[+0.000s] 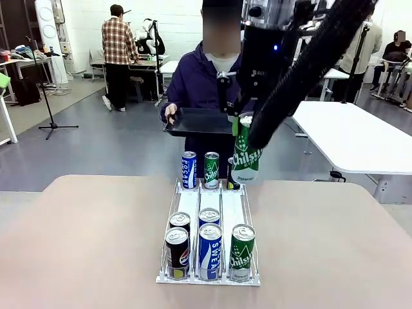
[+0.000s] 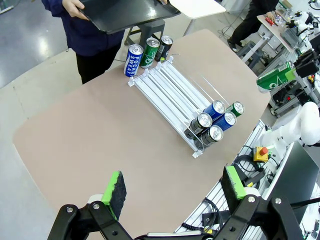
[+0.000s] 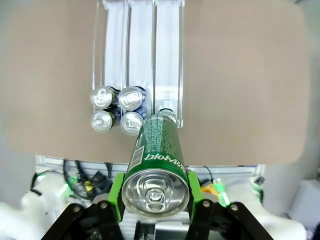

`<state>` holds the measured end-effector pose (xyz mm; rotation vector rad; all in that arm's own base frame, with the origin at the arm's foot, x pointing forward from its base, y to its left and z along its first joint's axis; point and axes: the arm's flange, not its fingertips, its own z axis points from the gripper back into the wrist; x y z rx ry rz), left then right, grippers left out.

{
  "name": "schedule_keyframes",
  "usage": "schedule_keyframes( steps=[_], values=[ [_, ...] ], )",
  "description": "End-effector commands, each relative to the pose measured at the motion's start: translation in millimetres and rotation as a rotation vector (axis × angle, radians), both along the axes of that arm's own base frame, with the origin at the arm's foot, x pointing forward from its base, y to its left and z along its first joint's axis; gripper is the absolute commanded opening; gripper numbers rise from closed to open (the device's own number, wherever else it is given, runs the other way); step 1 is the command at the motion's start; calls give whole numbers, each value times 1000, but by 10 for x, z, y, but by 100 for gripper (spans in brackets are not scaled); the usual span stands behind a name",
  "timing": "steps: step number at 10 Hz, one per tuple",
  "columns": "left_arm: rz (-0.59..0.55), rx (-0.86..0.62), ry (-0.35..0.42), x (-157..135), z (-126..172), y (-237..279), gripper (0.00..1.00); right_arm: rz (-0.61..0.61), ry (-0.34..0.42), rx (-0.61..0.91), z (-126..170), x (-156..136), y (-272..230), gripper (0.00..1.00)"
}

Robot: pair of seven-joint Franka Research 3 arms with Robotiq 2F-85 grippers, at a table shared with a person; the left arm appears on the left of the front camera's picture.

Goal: Retrieve and hand over the desired beverage to the person.
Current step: Pick up a can of the same type that the person held from the Automatic Can Dispenser, then place the picked can on the Handle tray extended by the person.

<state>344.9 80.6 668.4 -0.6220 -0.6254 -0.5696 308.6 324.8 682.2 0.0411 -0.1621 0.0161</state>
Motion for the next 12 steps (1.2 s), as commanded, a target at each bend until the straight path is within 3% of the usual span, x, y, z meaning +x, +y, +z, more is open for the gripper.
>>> schedule_keyframes(
  steps=[1,2,3,12],
  values=[
    [-22,-14,-16,1,8,22,100,-21,13,-17,200,153,94,0],
    [-22,-14,-16,1,8,22,100,-11,13,-9,251,197,66,0],
    [-22,-14,-16,1,8,22,100,2,12,0,57,88,13,0],
    [-22,-14,-16,1,8,22,100,2,12,0,57,88,13,0]
  ],
)
